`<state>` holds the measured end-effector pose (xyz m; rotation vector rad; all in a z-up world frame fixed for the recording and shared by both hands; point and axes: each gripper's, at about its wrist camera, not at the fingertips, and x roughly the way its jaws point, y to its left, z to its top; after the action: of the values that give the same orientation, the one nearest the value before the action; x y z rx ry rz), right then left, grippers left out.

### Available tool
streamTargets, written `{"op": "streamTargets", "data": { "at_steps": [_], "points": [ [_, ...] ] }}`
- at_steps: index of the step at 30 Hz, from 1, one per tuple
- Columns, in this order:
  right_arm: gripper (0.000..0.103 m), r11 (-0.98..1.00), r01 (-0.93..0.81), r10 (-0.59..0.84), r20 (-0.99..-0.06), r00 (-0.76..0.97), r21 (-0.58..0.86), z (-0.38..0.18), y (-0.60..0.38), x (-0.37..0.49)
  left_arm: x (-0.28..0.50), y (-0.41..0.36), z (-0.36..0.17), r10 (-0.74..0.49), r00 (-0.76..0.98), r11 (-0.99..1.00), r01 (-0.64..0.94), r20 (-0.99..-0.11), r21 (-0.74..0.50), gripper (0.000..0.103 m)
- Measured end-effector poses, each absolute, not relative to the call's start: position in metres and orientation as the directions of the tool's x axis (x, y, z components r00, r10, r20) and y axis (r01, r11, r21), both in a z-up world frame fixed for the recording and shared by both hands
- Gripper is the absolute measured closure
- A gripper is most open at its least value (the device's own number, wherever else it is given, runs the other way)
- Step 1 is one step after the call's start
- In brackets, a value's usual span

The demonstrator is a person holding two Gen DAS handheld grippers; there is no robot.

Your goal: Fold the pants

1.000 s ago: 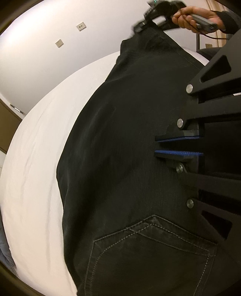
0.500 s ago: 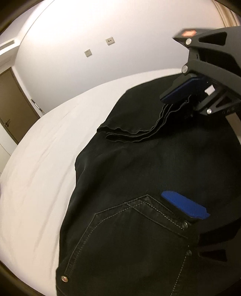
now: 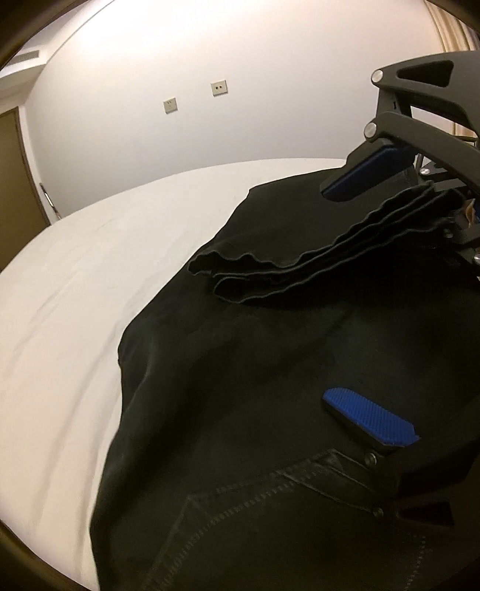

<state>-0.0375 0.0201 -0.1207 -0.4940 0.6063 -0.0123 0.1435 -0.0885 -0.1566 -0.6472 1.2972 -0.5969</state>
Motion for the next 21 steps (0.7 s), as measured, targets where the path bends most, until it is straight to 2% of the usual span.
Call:
{"op": "streamTargets", "data": {
  "at_steps": [5,6,8,10,13,16,21],
  "points": [
    [0.099,0.871,-0.138,-0.141,-0.509,0.849,-0.472,-0.106,0.033,-0.047,0.146,-0.106,-0.151,-0.714,0.125,0.699,0.082,-0.689,-0.710,0.001],
    [0.099,0.868,-0.143,-0.134,-0.502,0.854,-0.475,-0.103,0.036,-0.054,0.146,-0.109,-0.150,-0.715,0.117,0.699,0.095,-0.689,-0.709,0.005],
    [0.099,0.865,-0.154,-0.118,-0.492,0.863,-0.478,-0.099,0.041,-0.080,0.145,-0.112,-0.151,-0.722,0.096,0.692,0.112,-0.685,-0.714,0.026],
    [0.099,0.857,-0.178,-0.099,-0.493,0.864,-0.483,-0.098,0.048,-0.086,0.145,-0.112,-0.156,-0.736,0.059,0.677,0.104,-0.675,-0.729,0.064],
    [0.099,0.844,-0.229,-0.064,-0.516,0.854,-0.486,-0.103,0.062,-0.095,0.146,-0.103,-0.157,-0.729,0.047,0.683,0.123,-0.683,-0.720,0.087],
    [0.099,0.830,-0.271,-0.038,-0.535,0.844,-0.487,-0.105,0.071,-0.103,0.148,-0.091,-0.153,-0.712,0.051,0.698,0.159,-0.701,-0.698,0.092],
    [0.099,0.813,-0.324,-0.009,-0.567,0.824,-0.483,-0.106,0.087,-0.110,0.149,-0.074,-0.144,-0.664,0.068,0.739,0.214,-0.745,-0.639,0.094]
  ]
}}
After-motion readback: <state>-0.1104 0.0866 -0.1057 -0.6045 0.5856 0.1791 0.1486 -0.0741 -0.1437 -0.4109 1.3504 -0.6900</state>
